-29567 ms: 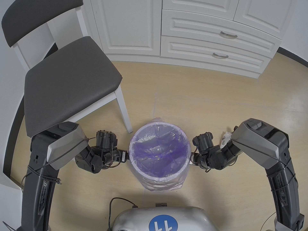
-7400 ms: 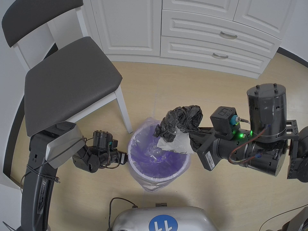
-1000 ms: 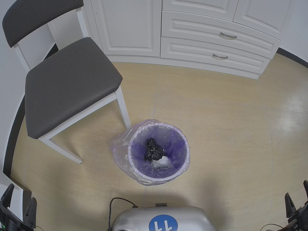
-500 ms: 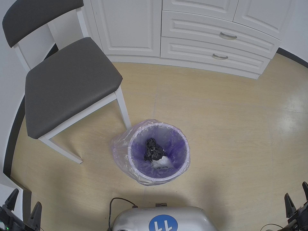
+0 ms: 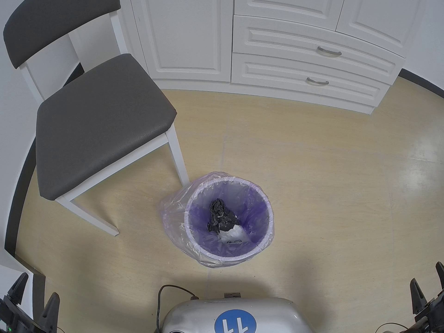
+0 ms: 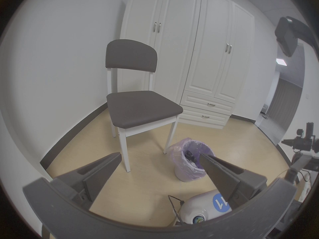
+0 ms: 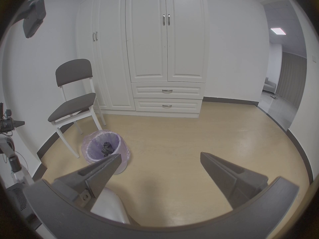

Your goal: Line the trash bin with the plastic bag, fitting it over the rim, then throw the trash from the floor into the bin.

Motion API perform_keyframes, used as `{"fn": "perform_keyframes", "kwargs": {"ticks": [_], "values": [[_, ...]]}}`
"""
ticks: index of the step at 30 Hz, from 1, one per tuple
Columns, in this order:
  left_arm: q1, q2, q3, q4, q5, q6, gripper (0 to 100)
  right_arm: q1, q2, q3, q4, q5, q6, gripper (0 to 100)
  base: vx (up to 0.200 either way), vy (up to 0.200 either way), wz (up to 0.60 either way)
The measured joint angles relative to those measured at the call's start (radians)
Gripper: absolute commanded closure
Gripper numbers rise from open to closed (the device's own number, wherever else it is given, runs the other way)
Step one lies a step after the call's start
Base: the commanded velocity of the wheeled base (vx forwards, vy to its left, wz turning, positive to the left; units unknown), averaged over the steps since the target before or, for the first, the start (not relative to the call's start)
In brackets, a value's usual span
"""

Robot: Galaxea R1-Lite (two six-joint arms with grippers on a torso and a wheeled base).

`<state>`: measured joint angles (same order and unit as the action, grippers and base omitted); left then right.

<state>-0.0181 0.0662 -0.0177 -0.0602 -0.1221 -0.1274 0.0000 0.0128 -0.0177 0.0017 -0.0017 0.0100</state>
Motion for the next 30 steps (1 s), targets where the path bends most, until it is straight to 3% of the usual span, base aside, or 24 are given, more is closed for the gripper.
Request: {"fn": "perform_keyframes", "kwargs": {"ticks": [7,15,20,30], "values": [[0.012,-0.036,0.000,-0.001,0.064,-0.013,0,0.000,0.000,0.000,0.000,0.000,0.000,0,0.000,0.000,0.00],[0.016,-0.048,0.000,0.003,0.084,0.005,0,0.000,0.001,0.000,-0.001,0.000,0.001,0,0.000,0.000,0.00],[0.016,-0.051,0.000,-0.001,0.147,0.019,0,0.000,0.001,0.000,-0.002,0.000,0.000,0,0.000,0.000,0.00],[0.016,-0.052,-0.010,0.093,0.122,0.012,0,0.000,0.001,0.000,-0.002,0.000,0.001,0,0.000,0.000,0.00]]}}
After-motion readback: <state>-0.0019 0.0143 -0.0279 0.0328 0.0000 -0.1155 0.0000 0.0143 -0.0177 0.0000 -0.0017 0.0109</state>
